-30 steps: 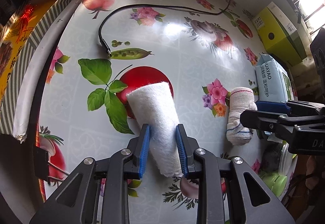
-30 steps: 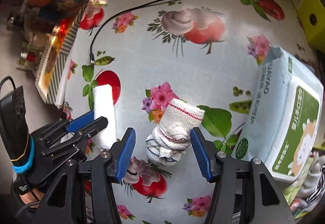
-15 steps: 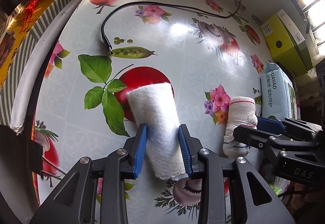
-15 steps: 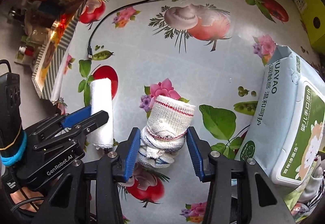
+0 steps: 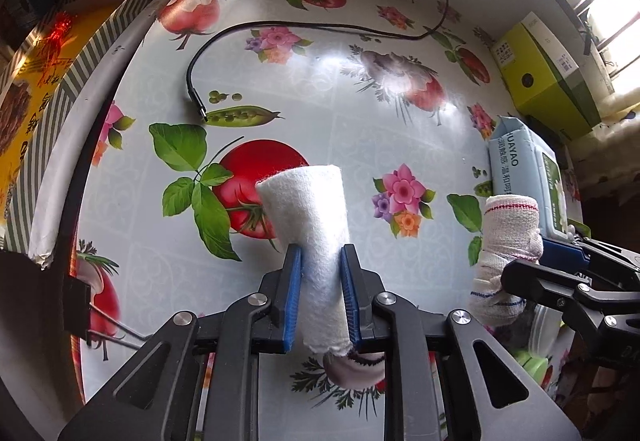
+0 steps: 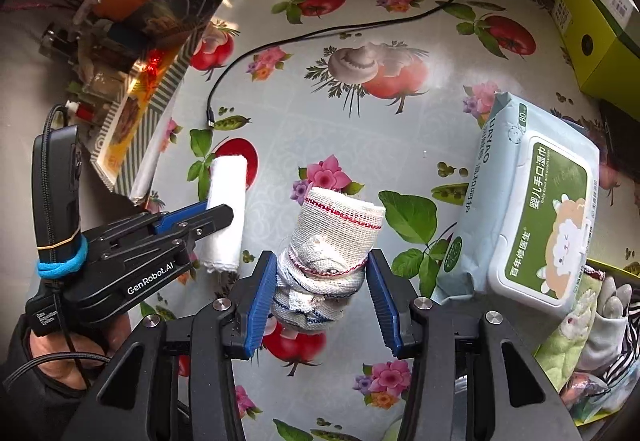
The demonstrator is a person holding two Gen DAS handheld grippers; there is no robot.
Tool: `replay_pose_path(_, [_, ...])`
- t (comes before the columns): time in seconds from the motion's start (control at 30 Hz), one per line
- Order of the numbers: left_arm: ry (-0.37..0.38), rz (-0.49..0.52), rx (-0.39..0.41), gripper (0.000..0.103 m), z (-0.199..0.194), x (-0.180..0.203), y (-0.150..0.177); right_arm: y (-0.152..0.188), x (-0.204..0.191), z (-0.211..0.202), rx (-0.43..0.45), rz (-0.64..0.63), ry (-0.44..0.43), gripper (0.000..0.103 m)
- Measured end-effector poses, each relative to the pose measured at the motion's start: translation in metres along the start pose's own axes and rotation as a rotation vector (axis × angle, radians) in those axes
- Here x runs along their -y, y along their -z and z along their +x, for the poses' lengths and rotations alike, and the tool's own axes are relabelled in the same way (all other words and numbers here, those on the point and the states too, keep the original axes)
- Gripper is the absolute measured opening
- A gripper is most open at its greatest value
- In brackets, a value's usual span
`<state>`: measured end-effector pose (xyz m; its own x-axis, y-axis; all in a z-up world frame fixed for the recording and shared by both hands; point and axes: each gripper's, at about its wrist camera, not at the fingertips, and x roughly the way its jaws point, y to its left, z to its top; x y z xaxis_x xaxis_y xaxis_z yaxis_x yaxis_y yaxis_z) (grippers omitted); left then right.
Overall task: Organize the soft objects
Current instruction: 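Carry the towel and sock over the tray with both tools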
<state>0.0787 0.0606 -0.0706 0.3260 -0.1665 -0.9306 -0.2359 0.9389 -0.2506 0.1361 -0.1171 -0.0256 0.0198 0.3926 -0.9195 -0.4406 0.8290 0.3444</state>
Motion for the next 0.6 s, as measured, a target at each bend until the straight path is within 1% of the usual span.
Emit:
replay_pose_path(0.23, [0.037,0.047,0.028,0.020,-0.026,0.019,0.002,0.011,-0.001,-0.026,0.048,-0.005,-0.012,0.045])
replay_pose_path(0.6, [0.064,0.146,0.073,0.020,-0.062,0.067,0.008,0.035,0.009,-0.074,0.138,0.021,-0.017,0.045])
